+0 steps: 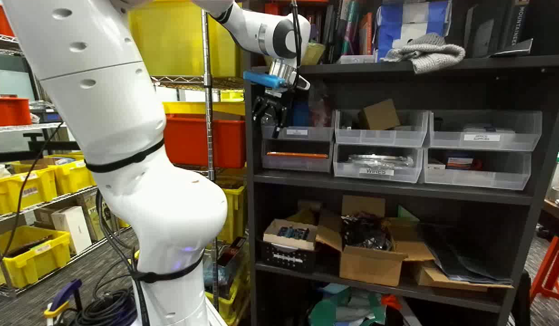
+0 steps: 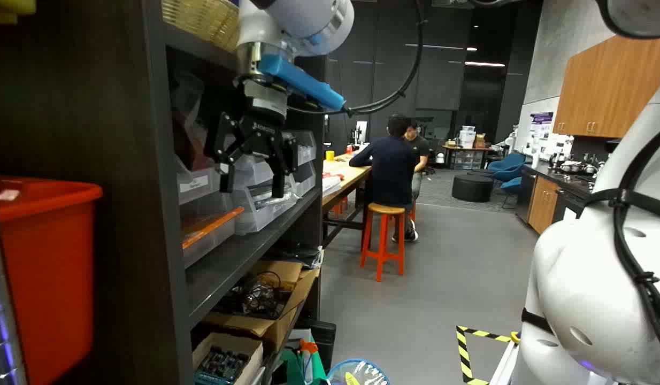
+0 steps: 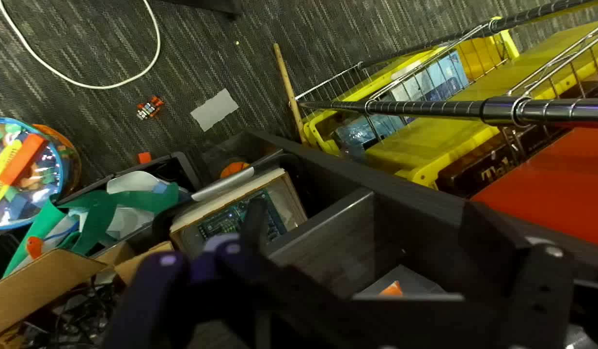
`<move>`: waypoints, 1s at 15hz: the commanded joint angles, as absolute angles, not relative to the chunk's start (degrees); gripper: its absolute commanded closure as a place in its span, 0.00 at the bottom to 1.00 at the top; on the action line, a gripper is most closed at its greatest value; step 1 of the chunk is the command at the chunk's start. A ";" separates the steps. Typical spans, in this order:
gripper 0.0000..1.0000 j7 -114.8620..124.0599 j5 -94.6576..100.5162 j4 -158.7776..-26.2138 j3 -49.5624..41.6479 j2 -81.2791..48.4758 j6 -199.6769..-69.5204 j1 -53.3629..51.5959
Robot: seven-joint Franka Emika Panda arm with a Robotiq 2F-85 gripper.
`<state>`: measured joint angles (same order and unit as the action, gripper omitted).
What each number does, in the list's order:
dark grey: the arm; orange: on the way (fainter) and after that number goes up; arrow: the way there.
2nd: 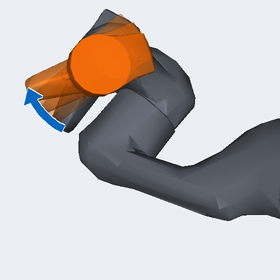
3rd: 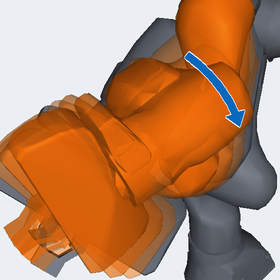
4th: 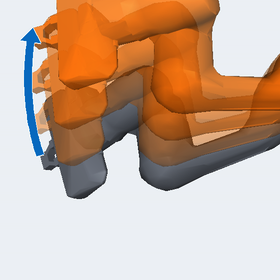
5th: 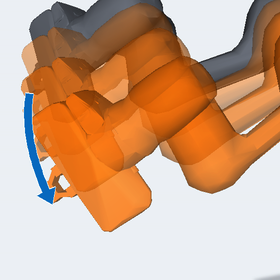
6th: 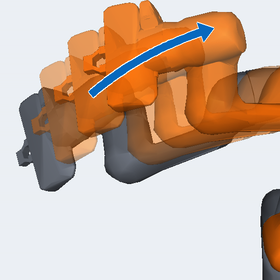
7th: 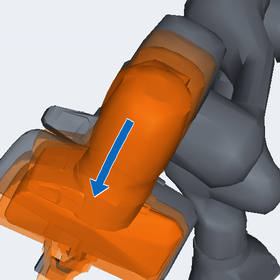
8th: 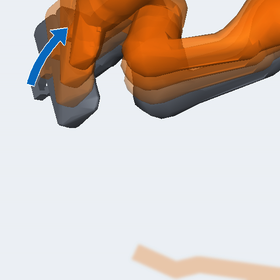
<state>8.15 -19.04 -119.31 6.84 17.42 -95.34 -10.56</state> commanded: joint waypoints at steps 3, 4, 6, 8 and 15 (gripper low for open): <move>0.00 8.20 -17.06 -120.63 8.04 18.57 -97.57 -9.08; 0.00 8.50 -15.96 -121.75 8.14 19.39 -99.58 -8.68; 0.00 8.89 -14.35 -123.67 7.89 20.27 -102.49 -7.95; 0.00 8.71 -13.17 -125.65 7.42 21.11 -104.98 -7.25; 0.00 9.92 -10.50 -133.98 4.68 25.83 -119.93 -2.25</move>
